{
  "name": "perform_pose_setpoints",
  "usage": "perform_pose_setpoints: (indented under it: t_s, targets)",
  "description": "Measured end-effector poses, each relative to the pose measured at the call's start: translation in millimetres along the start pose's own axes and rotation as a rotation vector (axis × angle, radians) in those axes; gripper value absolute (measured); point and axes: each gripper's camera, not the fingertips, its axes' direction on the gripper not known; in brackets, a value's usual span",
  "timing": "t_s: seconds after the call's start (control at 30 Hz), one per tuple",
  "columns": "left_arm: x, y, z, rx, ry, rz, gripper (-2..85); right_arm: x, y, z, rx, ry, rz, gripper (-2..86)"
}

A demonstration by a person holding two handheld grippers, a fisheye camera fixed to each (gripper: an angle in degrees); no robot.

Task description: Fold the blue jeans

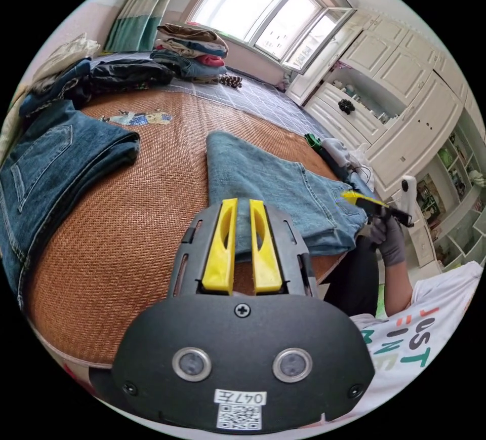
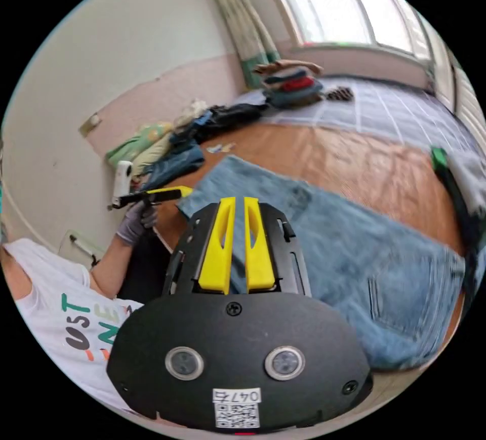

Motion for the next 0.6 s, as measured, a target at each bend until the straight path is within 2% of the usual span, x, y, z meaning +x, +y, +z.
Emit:
perform_pose_setpoints:
  t_s: [0.07,0.2,0.3,0.37,0.4,0.43,0.5,0.6]
  targets:
    - [7.6,7.4,-12.3,0.05,0.028,0.02,4.8,-40.5,-52.4,36.6,-0.023,-0.103,-0.157,-0.1]
    - [10.9,20.5,-6.5,0.029,0.034,0.01,4.5,-60.9,-126.6,133.9,-0.073,-0.229,-0.21,-0.5]
    - [6.5,32.0,1.7,0.017,0.016,-0.023,2.3,-50.8,-163.0,234.7,-0.223,-0.162,-0.139,-0.6]
    - [4.5,39.0,3.6,0.018,-0.004,-0.039,0.0,-38.0,-153.9,308.8,-0.359,-0.026,-0.128,-0.7]
    - [3.7,42.8,5.5,0.017,-0.006,-0.047,-0.5,-34.6,-145.8,325.4,-0.4,-0.026,-0.137,-0.7]
    - [3.2,44.5,5.5,0.019,-0.007,-0.051,-0.6,-22.3,-133.3,322.4,-0.335,-0.06,-0.102,-0.8]
    - [2.0,49.3,3.7,0.021,0.009,-0.054,-0.9,-9.5,-118.7,308.3,-0.327,-0.111,-0.05,-0.9]
    - [1.1,53.2,-1.4,0.017,0.044,-0.048,-1.0,-11.5,-72.0,216.3,-0.21,-0.113,-0.11,-0.7]
